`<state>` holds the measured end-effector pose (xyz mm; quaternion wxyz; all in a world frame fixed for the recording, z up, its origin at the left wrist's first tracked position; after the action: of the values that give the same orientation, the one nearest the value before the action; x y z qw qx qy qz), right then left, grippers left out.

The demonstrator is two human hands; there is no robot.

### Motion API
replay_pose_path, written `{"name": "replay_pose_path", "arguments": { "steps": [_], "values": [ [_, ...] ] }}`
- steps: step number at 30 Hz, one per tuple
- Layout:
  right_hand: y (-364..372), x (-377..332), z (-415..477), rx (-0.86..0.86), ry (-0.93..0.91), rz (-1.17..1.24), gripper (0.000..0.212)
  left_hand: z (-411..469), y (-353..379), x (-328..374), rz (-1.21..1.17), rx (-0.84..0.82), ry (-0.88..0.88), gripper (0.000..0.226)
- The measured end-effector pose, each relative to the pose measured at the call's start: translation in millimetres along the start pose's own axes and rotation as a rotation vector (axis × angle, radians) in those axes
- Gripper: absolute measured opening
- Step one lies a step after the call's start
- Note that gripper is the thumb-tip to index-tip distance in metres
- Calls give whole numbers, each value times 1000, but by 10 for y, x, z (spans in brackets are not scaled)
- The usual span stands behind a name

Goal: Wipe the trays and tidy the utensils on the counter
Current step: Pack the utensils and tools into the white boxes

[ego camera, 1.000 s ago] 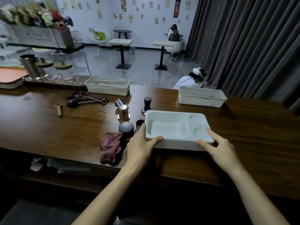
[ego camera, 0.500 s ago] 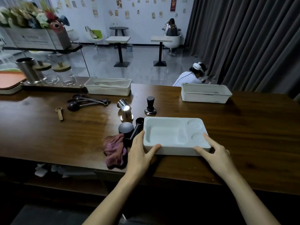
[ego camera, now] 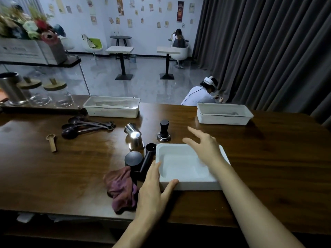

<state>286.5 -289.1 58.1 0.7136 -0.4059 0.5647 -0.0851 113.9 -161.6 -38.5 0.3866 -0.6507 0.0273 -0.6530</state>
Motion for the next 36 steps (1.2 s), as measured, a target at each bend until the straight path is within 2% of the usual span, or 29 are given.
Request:
{"name": "replay_pose_path", "arguments": {
  "steps": [3,7,15,21,29,33,36],
  "values": [
    [262,-203,419,-72,3,83,58,-7,16,-9,30,3,39,81],
    [482,-278,838,-78,61,106,65,-11,31,-23,47,-6,68,78],
    [714,-191,1078,-88,96,70,22,-6,43,-53,4,-10,16,83],
    [756,-120,1191,-76,80,44,24,12,27,-29,33,-27,-9,85],
    [151,23,940,70,-29,273,17,9,31,-57,61,-5,13,100],
    [-354,254,637,128,-45,296,9,-2,18,-26,79,6,37,91],
    [-605,485,370,150,-21,232,15,-1,21,-9,81,9,30,87]
  ]
}}
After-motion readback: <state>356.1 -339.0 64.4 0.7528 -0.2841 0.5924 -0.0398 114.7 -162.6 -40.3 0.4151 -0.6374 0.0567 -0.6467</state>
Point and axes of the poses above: each hand's wrist, its own z-axis towards the middle knuckle, its own y-axis out of the palm, x = y × z, the point moved 3 cm from there along z, towards the middle knuckle, and after that the axes turned 5 degrees about -x, right-handed, at the moved point
